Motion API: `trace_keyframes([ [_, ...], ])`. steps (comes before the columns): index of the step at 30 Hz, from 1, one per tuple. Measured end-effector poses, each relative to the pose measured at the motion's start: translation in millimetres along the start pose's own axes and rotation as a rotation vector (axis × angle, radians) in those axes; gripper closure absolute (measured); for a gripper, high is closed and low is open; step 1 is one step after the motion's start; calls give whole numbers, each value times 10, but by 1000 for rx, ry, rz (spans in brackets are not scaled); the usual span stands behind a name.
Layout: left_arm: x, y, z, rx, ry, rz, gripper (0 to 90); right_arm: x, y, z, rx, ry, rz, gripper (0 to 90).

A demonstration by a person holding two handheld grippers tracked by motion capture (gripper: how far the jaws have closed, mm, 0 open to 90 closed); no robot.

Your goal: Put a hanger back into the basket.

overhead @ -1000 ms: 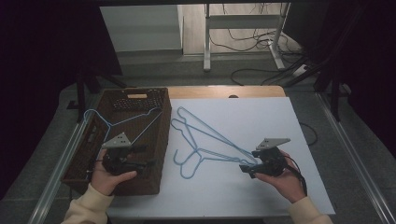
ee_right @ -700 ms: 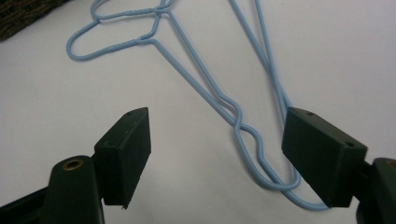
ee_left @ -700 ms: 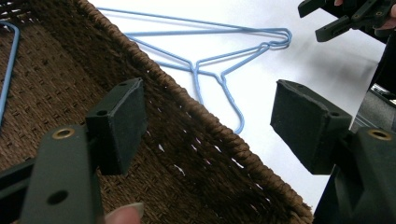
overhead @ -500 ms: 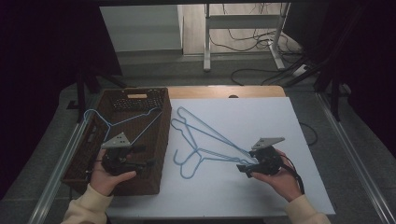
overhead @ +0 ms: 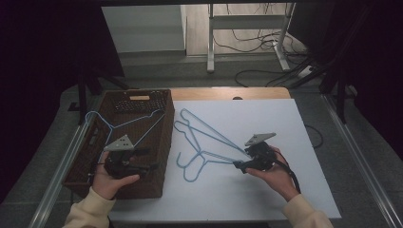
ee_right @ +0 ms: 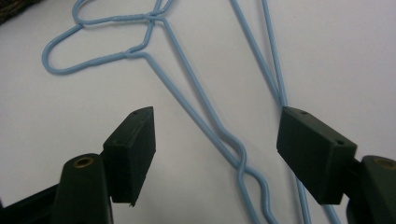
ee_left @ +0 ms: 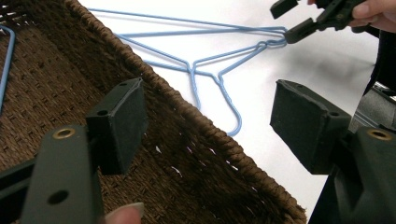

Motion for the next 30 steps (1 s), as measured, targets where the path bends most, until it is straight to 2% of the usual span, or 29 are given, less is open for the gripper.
trace_keyframes([
  [7,6,2,-1,-3,0,2,270,100,-151,24,-18,1,-4,308],
  [11,14,3,-10,-2,1,4,270,194,-207,34,-21,-5,17,310],
  [15,18,6,-11,-2,4,4,270,286,-238,40,-21,-16,38,313],
  [20,14,8,-9,-3,5,3,269,383,-263,29,-31,-5,61,313],
  [30,19,7,-16,-2,8,4,269,491,-304,28,-39,-8,80,327],
])
Point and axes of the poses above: each handheld gripper's, and its own axes: x roughly forward along the jaws, y roughly out of its underside, z roughly to its left, the point moved 8 cm from there along x, roughly forward along the jaws, and after that the axes turned 3 degrees about y, right-handed, at the moved point
